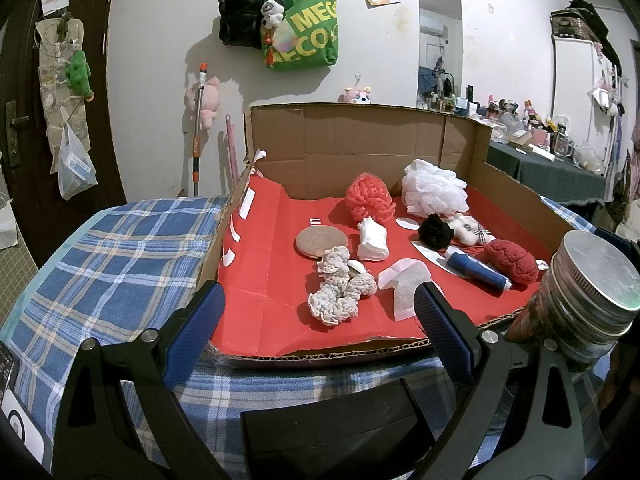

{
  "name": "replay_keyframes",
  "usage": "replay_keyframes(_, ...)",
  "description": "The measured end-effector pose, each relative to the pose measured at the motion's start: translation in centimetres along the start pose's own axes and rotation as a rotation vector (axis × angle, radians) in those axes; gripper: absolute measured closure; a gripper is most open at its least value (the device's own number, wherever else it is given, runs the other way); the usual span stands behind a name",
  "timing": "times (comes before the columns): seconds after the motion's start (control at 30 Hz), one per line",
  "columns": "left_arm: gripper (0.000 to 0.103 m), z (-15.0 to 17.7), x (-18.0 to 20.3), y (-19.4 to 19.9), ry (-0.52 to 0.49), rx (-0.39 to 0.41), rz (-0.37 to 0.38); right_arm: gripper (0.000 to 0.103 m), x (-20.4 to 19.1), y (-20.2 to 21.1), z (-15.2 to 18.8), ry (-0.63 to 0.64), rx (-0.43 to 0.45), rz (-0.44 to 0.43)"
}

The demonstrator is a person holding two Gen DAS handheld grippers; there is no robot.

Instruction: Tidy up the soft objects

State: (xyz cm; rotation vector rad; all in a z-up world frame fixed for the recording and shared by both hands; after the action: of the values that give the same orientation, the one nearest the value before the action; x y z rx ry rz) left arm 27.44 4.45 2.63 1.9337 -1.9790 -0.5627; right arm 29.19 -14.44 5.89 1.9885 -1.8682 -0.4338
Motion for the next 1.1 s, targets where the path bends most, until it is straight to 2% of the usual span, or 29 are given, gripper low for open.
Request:
replay_keyframes(0.5, 0.006, 0.3, -0.2, 0.6, 0.016, 0.006, 0.001, 0.0, 0.4, 0.4, -0.2, -0.012, 0.016, 0.013)
replay_keyframes(0.57, 0.006, 0.2, -0.3, 1.3, 0.005, 0.009, -0.016, 0.0, 1.0, 1.5, -0.7, -0.006, 0.045, 0.032)
replay_keyframes(0.63, 0.006, 0.1, -0.1, 2.4, 0.02, 0.006, 0.009, 0.0, 1.3, 3.0, -1.1, 0.014, 0.064, 0.046)
replay_keyframes(0.73, 0.006, -0.4, -0.2, 4.9, 0.07, 0.016, 0.056, 0.0, 1.1, 5.9, -1.6, 0.011, 0.077, 0.018)
replay_keyframes(0.87, 0.006, -0.3, 0.0, 8.5, 0.064, 0.037, 0.055, 0.0, 0.5, 10.0, -1.9, 0.035, 0.098, 0.006)
replay_keyframes(0.97, 0.006, 0.7, 0.8, 10.5, 0.052, 0.016, 0.075, 0.0, 0.1, 12.2, -1.0, 0.025, 0.077, -0.027)
replay_keyframes(1.1, 0.006, 3.3, 2.1, 11.8, 0.01, -0.05, 0.068, 0.0, -0.4, 13.5, 1.5, 0.027, 0.013, -0.031)
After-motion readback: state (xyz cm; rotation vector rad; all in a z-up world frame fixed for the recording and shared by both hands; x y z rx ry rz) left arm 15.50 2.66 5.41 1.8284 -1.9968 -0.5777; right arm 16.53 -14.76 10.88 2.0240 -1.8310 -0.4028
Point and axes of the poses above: each gripper's, at about its wrist camera, not at the fingertips, and y roughly against the way its jaws point, x to its right, z to its underside, the point moved 10 cm from there along -y, roughly the way its jaws point, and after that the axes turned 3 degrees about -y, right-handed, at the moved point
